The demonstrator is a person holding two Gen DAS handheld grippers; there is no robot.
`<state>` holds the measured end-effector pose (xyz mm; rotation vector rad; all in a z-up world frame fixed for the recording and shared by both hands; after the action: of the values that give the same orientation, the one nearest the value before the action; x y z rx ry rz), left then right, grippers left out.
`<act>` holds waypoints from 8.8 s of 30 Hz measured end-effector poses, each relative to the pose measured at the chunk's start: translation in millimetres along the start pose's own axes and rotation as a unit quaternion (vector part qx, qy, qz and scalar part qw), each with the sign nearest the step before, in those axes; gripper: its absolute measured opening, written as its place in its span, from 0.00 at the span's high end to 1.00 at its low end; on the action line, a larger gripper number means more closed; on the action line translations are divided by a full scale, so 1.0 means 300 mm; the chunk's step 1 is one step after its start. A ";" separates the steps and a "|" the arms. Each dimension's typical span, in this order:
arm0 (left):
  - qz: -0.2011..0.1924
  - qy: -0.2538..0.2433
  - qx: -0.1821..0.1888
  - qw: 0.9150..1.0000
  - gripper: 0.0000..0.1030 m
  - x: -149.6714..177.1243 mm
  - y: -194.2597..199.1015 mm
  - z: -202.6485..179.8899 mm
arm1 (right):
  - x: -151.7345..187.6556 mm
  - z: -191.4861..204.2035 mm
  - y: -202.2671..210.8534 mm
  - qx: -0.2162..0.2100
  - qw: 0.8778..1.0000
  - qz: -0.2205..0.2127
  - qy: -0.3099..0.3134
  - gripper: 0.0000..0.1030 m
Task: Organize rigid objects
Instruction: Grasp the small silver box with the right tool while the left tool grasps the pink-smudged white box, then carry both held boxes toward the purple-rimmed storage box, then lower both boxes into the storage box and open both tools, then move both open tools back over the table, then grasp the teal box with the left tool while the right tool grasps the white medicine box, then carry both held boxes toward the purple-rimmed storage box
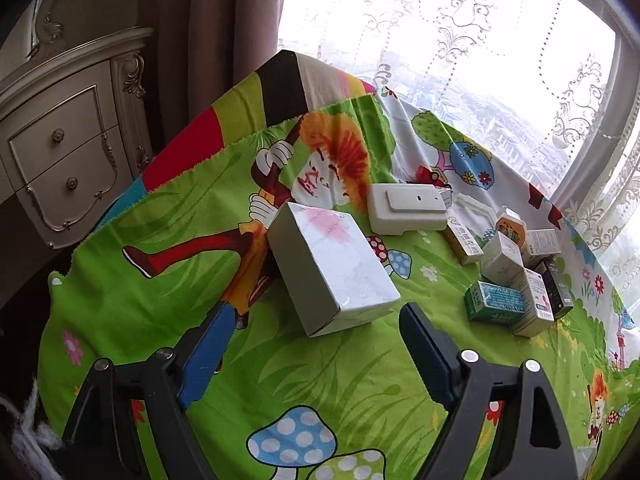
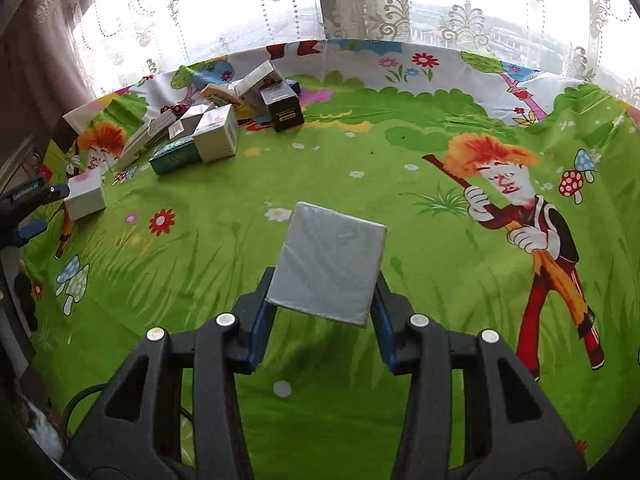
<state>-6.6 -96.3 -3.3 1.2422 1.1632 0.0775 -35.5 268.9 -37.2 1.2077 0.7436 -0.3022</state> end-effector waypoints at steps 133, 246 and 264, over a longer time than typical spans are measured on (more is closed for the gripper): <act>-0.119 -0.478 0.309 0.814 0.36 0.699 1.044 -0.184 | 0.573 -0.025 1.097 0.174 0.974 -0.142 -0.034 0.57; 0.041 -0.303 0.231 0.924 0.67 0.333 0.184 0.025 | 0.094 0.514 0.114 -0.023 0.993 -0.010 0.119 0.57; 0.030 -0.352 0.230 0.907 0.67 0.488 0.377 0.136 | 0.333 0.512 0.352 -0.015 0.995 -0.020 0.098 0.57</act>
<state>149.9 9.4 -16.6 1.5364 0.5125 -0.5912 153.8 181.5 -1.7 1.2063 0.9401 -0.2053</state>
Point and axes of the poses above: each gripper's, at about its wrist camera, not at the fingertips, and y roughly against the way its jaws point, z to its left, x to its underside, the point moved 6 cm from there along -y, roughly the way its jaws point, and after that the axes turned 3 degrees about -x, right-handed, at the moved point
